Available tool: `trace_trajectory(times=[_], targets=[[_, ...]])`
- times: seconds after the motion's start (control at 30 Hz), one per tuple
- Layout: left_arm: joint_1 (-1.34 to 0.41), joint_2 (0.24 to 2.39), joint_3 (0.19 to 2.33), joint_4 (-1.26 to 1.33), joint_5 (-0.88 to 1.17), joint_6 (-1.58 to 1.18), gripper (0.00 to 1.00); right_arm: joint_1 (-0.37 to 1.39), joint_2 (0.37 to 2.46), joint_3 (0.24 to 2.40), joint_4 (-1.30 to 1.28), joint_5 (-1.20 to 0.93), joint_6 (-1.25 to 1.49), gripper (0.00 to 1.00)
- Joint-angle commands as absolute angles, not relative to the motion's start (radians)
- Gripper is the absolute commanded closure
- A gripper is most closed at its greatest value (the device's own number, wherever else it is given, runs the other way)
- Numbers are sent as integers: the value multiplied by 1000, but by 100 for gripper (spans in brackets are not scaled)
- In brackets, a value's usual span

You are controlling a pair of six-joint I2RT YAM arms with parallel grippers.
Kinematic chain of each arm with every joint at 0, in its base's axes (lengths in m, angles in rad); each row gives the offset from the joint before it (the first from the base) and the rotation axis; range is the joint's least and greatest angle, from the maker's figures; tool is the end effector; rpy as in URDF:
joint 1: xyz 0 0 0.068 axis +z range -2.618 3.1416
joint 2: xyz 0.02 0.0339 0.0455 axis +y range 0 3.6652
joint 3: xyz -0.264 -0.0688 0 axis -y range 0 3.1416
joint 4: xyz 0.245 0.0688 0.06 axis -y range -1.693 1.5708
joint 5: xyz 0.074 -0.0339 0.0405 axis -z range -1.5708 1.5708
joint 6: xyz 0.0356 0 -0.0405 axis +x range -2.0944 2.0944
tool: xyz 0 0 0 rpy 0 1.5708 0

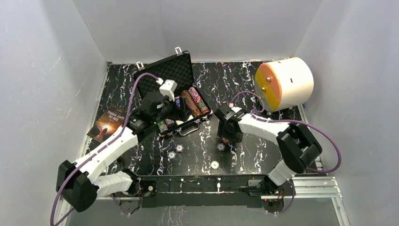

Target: Pack up texas hold em set

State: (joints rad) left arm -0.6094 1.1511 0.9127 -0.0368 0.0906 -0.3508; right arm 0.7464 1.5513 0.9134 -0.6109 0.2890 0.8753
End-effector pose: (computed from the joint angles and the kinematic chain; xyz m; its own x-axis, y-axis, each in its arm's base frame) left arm 0.2196 -0.1572 0.3253 -0.4297 -0.1174 -0.8953 0.5258 0.7735 -0.3538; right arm 0.2136 0.1838 0.1772 -0.8951 0.1745 -0.4103 0.1600 0.9846 0.0697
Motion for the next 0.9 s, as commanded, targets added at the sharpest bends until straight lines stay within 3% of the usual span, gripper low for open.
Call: trace_trajectory(times=[0.0,0.87], targets=[[-606,1059,826,-48,123,-412,27,747,1585,968,-616,315,856,27],[-605,1080,754,-36,195,-431,27,743,1624,888,-458,344,821,50]])
